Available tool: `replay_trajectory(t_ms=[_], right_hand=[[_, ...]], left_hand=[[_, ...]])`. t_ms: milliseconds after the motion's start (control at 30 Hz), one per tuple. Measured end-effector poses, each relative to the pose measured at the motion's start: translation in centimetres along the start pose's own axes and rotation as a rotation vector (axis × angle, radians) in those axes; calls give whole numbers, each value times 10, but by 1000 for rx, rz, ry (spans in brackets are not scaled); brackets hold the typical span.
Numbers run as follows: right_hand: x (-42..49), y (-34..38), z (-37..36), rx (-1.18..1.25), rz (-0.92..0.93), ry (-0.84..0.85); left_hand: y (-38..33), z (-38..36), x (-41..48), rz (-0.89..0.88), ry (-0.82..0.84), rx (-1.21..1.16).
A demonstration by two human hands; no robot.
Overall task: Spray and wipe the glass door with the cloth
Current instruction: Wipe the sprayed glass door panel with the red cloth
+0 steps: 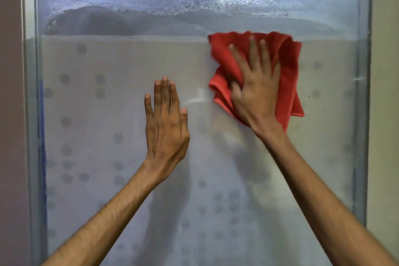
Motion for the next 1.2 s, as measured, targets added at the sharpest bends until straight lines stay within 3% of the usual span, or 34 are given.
replay_trajectory(t_ms=[200, 400, 500, 700, 867, 967, 1100, 1200], right_hand=[[-96, -23, 7, -33, 127, 16], [-7, -53, 21, 13, -137, -44], [-9, -38, 12, 33, -28, -10], [-130, -53, 18, -7, 187, 72], [-89, -105, 33, -78, -46, 8], [-45, -94, 29, -45, -182, -47], [-65, -62, 18, 23, -72, 1], [-120, -68, 22, 83, -108, 13]], left_hand=[[-5, -2, -23, -25, 7, -6], [-36, -9, -22, -4, 16, -71], [-46, -13, -19, -31, 5, -59], [-50, -17, -28, -40, 10, -37], [-56, -18, -27, -46, 25, -32], [-69, -23, -22, -65, 38, -28], [-83, -28, -17, -70, 13, -4], [-81, -28, -18, -73, 20, 7]])
Point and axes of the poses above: each hand's wrist, its own x-axis towards the middle knuckle, its own z-axis out of the back of the hand, y = z × x, the point moved 1 cm from there along x, towards the middle knuckle, and after that the axes turned 1 degree about -z, right-handed, at the moved point
